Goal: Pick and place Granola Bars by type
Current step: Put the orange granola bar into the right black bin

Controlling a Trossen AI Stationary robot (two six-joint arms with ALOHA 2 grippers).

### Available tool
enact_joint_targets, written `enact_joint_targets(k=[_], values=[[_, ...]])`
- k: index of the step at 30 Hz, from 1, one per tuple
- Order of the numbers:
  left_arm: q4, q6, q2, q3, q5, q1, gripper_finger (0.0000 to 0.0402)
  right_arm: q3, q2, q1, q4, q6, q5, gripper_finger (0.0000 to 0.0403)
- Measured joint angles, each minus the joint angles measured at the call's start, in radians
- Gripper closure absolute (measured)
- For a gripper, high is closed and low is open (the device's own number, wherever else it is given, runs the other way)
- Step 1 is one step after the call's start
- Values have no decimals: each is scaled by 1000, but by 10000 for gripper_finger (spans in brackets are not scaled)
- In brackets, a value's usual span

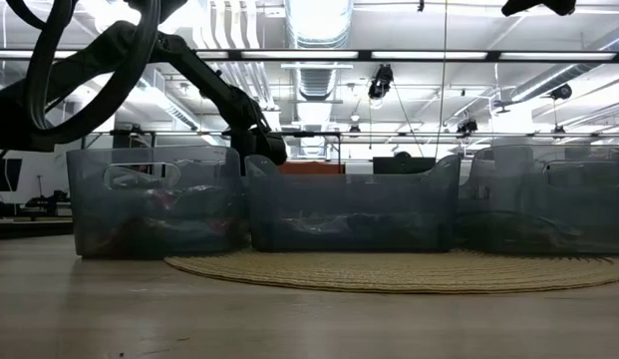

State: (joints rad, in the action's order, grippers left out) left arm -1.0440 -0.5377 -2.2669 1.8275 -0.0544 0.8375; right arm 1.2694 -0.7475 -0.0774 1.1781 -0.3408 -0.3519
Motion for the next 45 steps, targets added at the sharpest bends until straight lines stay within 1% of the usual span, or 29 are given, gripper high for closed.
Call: enact_joint_targets(k=[7,13,19,23,26,28,31,33,35,36,37,39,45], values=[[-24,0,-2,12,-8,-1,358,0,2,0,0,1,-18,394],[-104,0,-8,57,-6,-1,359,0,2,0,0,3,-18,394],[-191,-4,-8,130,-10,-1,359,-1,2,0,0,4,-18,394],[-197,3,-7,195,-11,-1,359,-1,2,0,0,4,-18,394],[-196,37,-7,259,-7,-1,359,-1,2,0,0,4,-18,394],[-200,63,-6,309,20,-3,359,-1,1,0,0,4,-18,394],[-236,119,-6,404,90,-7,359,-1,1,0,0,4,-18,394],[-248,158,-5,469,153,-10,359,-1,1,0,0,5,-18,394],[-265,178,-3,528,241,-10,359,-1,1,0,0,9,-17,394],[-246,186,12,526,291,-12,359,-1,1,0,0,11,-17,394],[-205,196,40,498,329,-13,359,-1,1,0,0,11,-17,394],[-164,214,89,459,373,-19,359,-1,1,0,0,11,-17,394],[-156,227,181,442,387,-32,359,-1,1,0,-1,31,-17,394]])
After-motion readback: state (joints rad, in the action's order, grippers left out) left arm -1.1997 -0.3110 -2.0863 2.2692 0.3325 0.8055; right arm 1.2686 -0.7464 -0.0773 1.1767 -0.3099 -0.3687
